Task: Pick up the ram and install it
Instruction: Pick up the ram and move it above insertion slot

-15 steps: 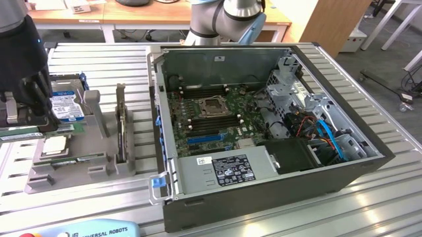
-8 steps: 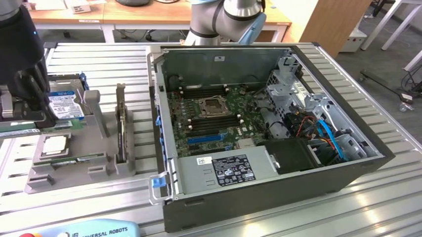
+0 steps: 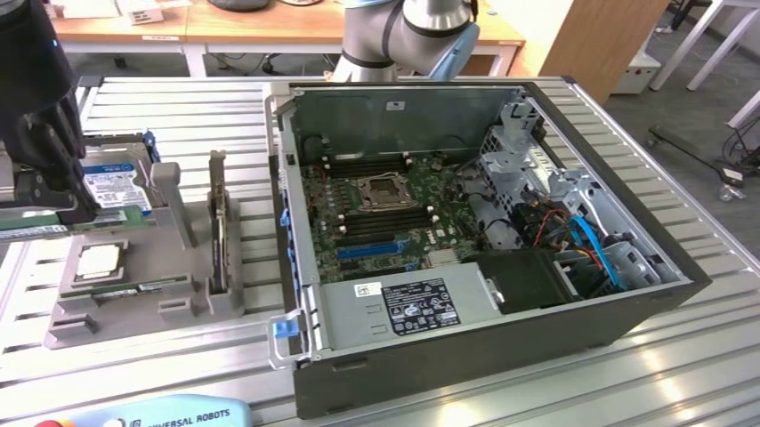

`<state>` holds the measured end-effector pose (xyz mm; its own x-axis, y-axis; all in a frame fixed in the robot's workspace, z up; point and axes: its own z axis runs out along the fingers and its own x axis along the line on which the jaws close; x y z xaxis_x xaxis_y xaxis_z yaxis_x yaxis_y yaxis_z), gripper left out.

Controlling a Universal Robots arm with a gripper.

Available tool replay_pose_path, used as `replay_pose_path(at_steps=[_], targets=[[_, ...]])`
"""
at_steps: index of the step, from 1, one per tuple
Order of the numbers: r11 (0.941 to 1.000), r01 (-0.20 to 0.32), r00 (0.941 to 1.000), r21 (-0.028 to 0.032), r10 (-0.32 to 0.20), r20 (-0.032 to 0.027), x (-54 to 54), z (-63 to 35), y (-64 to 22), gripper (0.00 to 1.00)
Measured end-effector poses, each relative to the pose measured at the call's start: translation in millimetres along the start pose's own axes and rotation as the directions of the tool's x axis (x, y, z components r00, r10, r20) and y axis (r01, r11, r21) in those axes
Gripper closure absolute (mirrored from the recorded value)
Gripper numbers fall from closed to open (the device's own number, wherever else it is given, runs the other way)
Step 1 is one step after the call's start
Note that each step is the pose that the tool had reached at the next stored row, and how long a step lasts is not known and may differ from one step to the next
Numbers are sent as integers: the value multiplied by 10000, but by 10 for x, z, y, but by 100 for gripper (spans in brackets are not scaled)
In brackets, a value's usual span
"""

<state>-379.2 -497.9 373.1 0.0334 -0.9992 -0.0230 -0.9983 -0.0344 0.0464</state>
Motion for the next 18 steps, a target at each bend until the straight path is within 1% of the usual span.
replay_pose_path(at_steps=[18], targets=[[10000, 0, 10000, -1, 0, 0, -5, -251, -2, 89]])
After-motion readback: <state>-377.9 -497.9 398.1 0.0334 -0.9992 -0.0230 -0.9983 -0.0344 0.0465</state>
